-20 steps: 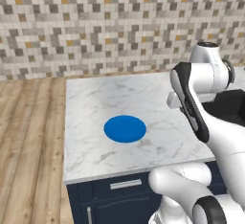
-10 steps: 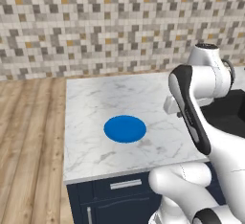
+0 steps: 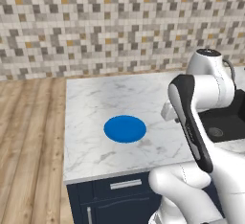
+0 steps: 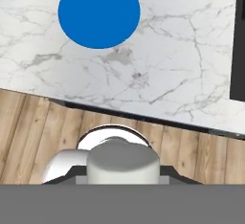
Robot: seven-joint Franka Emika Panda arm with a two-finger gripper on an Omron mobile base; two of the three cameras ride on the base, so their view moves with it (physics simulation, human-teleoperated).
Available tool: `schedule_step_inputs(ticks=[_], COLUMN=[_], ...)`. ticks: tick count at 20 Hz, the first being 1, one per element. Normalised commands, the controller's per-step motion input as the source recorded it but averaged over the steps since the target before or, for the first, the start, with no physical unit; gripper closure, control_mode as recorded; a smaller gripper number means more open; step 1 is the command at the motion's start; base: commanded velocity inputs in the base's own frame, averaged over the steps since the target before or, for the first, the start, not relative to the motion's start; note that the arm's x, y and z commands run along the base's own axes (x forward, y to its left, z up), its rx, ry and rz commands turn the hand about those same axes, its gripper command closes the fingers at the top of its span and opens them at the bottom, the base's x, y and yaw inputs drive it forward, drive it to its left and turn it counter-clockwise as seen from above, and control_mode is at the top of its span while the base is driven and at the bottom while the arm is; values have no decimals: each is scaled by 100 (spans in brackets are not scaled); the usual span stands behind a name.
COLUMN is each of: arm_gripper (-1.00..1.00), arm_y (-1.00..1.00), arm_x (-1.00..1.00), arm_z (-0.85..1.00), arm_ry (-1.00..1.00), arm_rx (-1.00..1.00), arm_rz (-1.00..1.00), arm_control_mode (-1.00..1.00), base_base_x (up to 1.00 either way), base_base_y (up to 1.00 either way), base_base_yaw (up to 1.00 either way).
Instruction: Pick up the marshmallow and place it in the cup of hot chocolate on the dining counter.
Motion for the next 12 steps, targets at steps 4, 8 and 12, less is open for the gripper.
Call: schedule_step_inputs(ticks=[4, 8, 12], arm_gripper=[100, 100, 100], arm_y=[35, 39, 33], arm_x=[0, 0, 1], arm_z=[0, 0, 0], arm_ry=[-8, -3, -3], arm_rx=[0, 0, 0], arm_rz=[0, 0, 0], arm_control_mode=[-100, -100, -100], base_base_x=[0, 0, 0], base_base_y=[0, 0, 0], base_base_yaw=[0, 0, 0])
